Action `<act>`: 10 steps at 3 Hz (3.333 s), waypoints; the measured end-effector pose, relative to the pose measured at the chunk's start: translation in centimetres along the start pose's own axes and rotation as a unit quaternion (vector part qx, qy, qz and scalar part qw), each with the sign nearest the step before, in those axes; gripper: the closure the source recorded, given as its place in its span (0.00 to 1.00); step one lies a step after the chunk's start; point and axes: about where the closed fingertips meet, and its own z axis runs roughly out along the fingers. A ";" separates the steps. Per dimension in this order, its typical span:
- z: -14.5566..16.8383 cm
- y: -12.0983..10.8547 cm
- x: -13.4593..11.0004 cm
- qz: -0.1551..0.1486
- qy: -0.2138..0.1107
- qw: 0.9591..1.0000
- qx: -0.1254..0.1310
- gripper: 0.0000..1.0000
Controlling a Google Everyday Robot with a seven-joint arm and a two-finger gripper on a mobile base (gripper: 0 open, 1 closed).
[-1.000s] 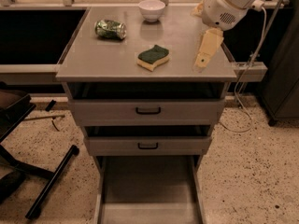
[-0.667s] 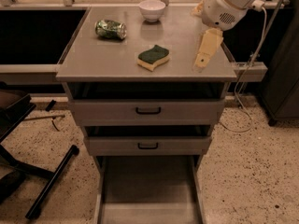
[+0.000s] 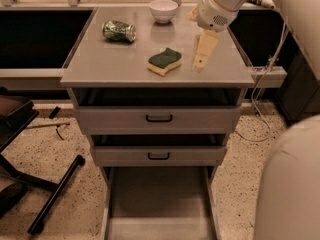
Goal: Place sponge into bottom drawer
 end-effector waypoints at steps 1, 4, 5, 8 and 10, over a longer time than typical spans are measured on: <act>4.2 -3.4 0.0 -0.005 -0.009 1.000 -0.010 0.00; 10.5 -5.1 -1.9 -0.029 -0.041 0.998 -0.046 0.00; 12.1 -5.3 -2.2 -0.031 -0.048 0.997 -0.055 0.00; 14.4 -6.2 -1.8 -0.027 -0.057 0.997 -0.055 0.19; 14.4 -6.2 -1.8 -0.027 -0.057 0.997 -0.055 0.65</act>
Offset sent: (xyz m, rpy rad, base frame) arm 0.0692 0.0134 -0.0288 0.0123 0.0254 0.0236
